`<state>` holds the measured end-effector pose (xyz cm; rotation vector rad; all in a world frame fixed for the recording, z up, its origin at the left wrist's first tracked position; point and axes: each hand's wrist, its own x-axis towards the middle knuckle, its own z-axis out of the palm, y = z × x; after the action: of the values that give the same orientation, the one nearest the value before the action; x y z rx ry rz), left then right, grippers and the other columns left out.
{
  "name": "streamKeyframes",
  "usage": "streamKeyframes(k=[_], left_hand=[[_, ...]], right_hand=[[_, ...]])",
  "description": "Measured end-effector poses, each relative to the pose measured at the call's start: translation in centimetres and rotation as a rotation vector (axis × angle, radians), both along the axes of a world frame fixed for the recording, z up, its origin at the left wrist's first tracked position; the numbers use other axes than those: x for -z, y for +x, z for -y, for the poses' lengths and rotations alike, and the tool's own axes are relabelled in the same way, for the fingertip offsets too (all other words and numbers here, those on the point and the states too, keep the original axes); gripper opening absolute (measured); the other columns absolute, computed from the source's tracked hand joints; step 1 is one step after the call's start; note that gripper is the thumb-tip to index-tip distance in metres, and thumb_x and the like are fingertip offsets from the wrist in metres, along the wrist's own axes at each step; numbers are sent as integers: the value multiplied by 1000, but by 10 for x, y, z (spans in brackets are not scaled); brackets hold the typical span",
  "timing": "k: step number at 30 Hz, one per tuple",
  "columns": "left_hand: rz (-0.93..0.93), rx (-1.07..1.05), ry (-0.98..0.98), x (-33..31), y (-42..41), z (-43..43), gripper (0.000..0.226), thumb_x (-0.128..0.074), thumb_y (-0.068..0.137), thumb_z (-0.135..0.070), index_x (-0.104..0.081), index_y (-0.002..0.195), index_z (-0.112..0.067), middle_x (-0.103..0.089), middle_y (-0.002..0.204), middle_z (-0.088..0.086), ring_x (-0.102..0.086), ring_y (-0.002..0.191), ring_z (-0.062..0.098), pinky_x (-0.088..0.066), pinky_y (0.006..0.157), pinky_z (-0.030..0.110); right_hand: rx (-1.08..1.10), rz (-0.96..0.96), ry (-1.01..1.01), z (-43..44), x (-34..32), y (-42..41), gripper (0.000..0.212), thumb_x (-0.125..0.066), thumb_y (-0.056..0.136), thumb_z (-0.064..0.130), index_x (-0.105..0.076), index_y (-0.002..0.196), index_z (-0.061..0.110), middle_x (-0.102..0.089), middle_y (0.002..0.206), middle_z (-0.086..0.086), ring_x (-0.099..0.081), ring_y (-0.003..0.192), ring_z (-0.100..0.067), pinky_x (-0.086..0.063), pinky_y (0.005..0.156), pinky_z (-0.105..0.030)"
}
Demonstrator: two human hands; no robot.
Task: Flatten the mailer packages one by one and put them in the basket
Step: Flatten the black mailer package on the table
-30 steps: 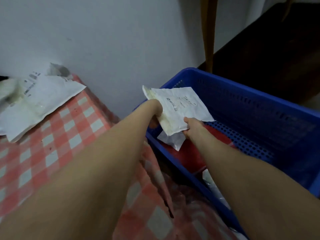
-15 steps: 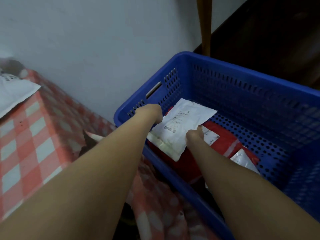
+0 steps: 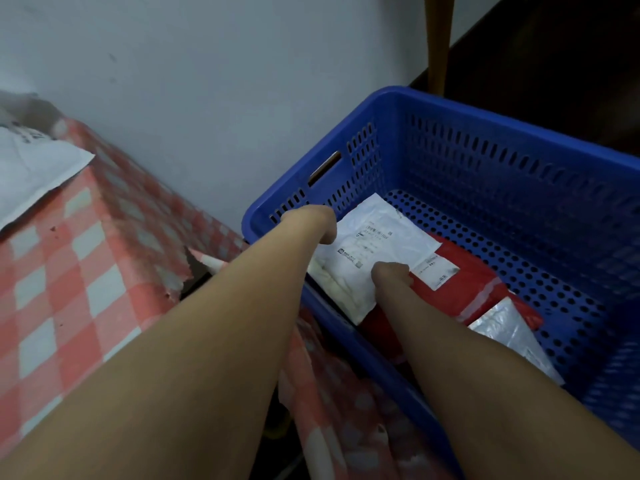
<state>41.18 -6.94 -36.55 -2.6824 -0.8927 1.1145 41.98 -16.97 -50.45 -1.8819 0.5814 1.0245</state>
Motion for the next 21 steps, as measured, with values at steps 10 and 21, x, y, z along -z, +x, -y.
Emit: streamKeyframes(k=[10, 21], left_hand=[[253, -39, 39, -92, -38, -4, 17, -48, 90, -10, -47, 74, -11, -53, 85, 9, -51, 77, 27, -48, 77, 40], [649, -153, 274, -214, -159, 13, 40, -44, 93, -10, -50, 132, -12, -51, 135, 10, -51, 122, 28, -44, 93, 36]], right_hand=[[-240, 301, 162, -23, -119, -21, 56, -49, 91, 17, -32, 145, 13, -34, 142, -17, -42, 124, -35, -45, 99, -44], [-458, 661, 248, -37, -268, -88, 47, -49, 92, 20, -46, 139, 18, -39, 142, -13, -42, 127, -34, -46, 98, -39]])
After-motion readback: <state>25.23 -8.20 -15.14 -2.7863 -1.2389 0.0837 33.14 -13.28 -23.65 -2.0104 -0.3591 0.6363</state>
